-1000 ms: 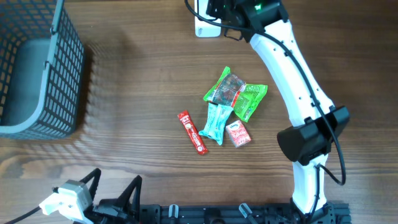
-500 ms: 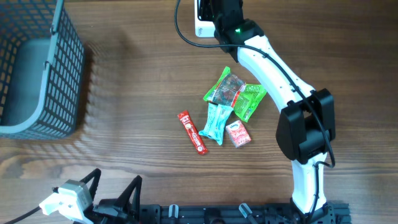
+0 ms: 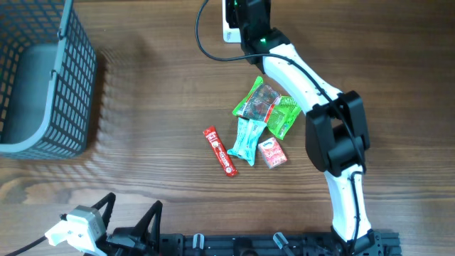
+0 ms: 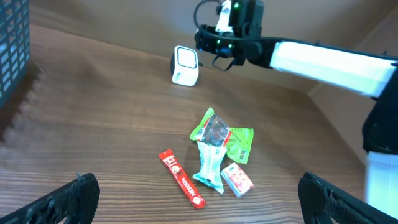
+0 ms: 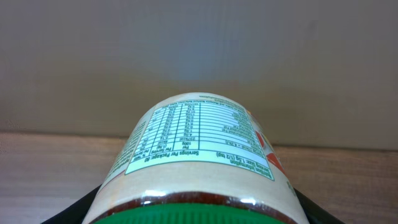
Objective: Scan the item barcode
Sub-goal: 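Hold the jar in front of the scanner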
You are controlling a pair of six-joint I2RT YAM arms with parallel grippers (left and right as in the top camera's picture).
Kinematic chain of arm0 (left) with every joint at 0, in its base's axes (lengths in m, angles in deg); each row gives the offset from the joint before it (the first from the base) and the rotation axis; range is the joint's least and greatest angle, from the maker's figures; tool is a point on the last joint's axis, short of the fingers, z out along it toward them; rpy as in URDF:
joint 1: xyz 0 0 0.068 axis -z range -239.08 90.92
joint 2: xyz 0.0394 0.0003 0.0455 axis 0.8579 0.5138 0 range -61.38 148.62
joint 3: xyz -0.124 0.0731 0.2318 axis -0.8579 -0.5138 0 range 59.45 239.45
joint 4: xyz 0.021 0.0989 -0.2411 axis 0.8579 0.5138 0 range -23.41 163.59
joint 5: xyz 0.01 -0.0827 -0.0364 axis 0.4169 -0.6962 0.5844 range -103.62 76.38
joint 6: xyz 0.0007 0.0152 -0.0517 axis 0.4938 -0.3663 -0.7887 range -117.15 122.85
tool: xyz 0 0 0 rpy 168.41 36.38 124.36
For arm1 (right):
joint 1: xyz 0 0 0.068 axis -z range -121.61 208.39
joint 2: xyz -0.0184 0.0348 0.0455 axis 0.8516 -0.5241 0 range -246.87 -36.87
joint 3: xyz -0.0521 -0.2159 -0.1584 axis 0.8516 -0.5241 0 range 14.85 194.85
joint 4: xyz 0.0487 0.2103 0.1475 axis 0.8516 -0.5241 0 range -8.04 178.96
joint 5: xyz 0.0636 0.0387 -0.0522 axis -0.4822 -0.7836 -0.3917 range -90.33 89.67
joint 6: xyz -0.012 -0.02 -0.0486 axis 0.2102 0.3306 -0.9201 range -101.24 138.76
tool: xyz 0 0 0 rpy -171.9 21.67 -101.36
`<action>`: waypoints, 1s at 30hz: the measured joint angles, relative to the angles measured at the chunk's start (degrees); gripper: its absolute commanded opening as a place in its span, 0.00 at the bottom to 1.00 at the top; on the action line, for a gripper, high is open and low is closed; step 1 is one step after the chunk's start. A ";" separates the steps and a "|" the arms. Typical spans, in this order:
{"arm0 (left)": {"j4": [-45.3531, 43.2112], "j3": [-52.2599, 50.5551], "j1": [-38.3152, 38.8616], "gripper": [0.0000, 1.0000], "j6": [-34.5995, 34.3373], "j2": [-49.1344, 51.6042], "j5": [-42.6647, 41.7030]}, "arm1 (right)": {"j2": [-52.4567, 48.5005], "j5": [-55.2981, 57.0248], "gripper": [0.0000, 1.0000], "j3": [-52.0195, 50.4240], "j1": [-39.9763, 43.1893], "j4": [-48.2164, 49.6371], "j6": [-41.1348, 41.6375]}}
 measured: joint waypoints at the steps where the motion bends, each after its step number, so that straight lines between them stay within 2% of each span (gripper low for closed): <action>1: 0.04 0.00 0.00 1.00 0.00 0.00 0.00 | -0.52 0.11 0.46 0.00 0.00 0.33 -0.44; 19: 0.15 0.00 0.00 1.00 0.00 0.00 0.00 | -5.42 0.50 0.44 0.00 0.00 2.10 -1.01; 30: 1.01 0.00 0.00 1.00 0.00 0.02 0.00 | -5.44 5.60 0.45 0.00 -0.13 -2.67 -1.25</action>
